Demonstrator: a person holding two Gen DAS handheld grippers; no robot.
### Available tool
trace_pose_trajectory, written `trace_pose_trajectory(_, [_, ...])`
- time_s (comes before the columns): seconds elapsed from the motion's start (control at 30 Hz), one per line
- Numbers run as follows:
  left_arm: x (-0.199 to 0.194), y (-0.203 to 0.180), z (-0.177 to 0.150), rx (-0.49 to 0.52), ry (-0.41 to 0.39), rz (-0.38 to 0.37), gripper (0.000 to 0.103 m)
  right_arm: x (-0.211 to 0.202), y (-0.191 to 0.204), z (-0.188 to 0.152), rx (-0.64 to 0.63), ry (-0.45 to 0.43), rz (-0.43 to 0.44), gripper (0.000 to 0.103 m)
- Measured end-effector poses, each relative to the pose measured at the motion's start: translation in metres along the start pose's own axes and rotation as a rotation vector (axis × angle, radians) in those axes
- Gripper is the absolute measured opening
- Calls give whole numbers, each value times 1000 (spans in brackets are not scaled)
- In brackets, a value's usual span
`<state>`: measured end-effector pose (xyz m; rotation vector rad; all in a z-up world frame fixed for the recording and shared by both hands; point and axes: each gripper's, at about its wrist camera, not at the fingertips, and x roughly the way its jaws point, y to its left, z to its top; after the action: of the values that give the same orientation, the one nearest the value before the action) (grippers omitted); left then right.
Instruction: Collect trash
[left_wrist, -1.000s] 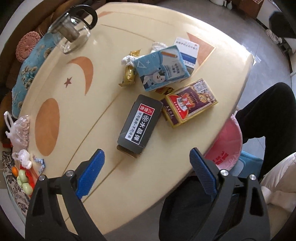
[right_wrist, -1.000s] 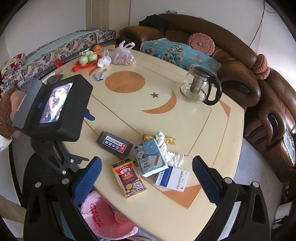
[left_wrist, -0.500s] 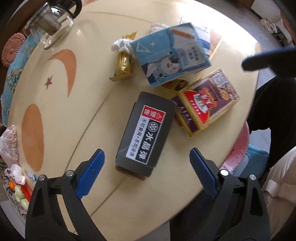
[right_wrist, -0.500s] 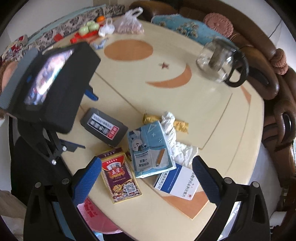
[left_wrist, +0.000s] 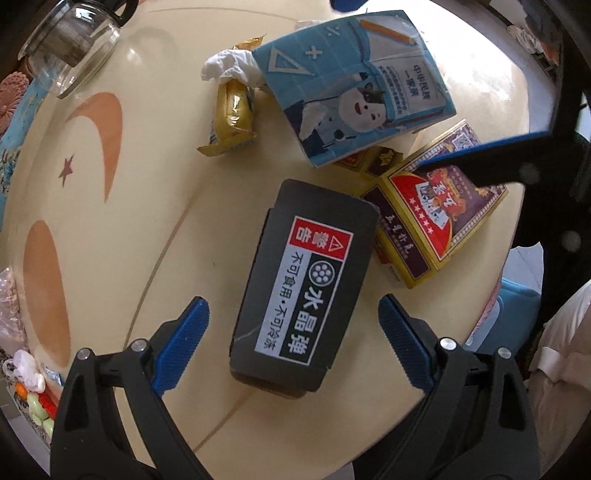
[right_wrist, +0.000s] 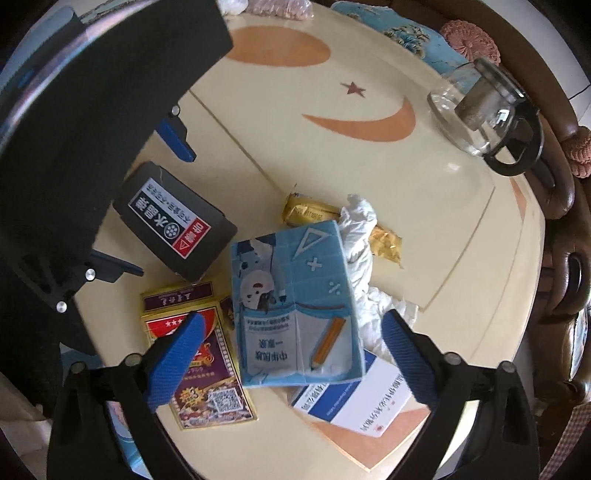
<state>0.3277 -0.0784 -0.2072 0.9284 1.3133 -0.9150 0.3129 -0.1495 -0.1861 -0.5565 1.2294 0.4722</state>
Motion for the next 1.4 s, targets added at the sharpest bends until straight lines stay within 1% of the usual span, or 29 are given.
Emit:
trace_pose_trajectory(0.07, [4,1,1,0,9,-2,91,6,1,1,-9,10,-22,75])
trace_pose_trajectory(0.1, [6,2,1,-2,13,-4,91,8,1,0,-12,14,-29,71])
trace_pose_trajectory(0.13, [8,3,1,-1,16,-4,90,10,1,0,-13,17,-31,70])
trace_pose_trajectory(0.23, [8,1,2,-11,7,-29,84,12,1,0,6,5,-20,69])
trace_pose_trajectory(0.3, [7,0,2,-20,3,-43,81,11,-1,1,11,-3,-30,69])
trace_pose_trajectory(0.4, [4,-1,1,-40,-20,-42,69,10,-2,0,34,-14,-41,68])
trace_pose_trajectory(0.43, [4,4,0,-46,-23,-42,62,9,-2,0,39,-19,-52,68])
trace_pose_trajectory(0.47, [3,6,0,-60,-27,-43,60,7,-2,0,45,-22,-57,68])
trace_pose_trajectory(0.67, [3,-3,-8,-148,-41,-14,59,-11,-6,-3,108,-55,-82,68])
trace_pose_trajectory(0.8, [-3,2,-16,-268,-55,18,58,-28,-13,-8,172,-78,-103,68])
trace_pose_trajectory(1.03, [-18,13,-37,-404,-69,25,56,-62,-30,-29,317,-106,-140,68])
trace_pose_trajectory(1.1, [-20,17,-42,-440,-72,9,55,-68,-35,-35,347,-111,-150,68])
trace_pose_trajectory(1.2, [-25,15,-50,-471,-81,10,55,-77,-38,-43,379,-119,-161,68])
trace_pose_trajectory(1.27, [-29,12,-54,-485,-85,-11,55,-83,-36,-50,393,-127,-167,68])
trace_pose_trajectory(1.37, [-37,7,-56,-493,-102,1,55,-88,-32,-54,402,-135,-166,68])
trace_pose_trajectory(1.4, [-43,-1,-66,-499,-111,3,55,-89,-30,-55,404,-137,-162,68])
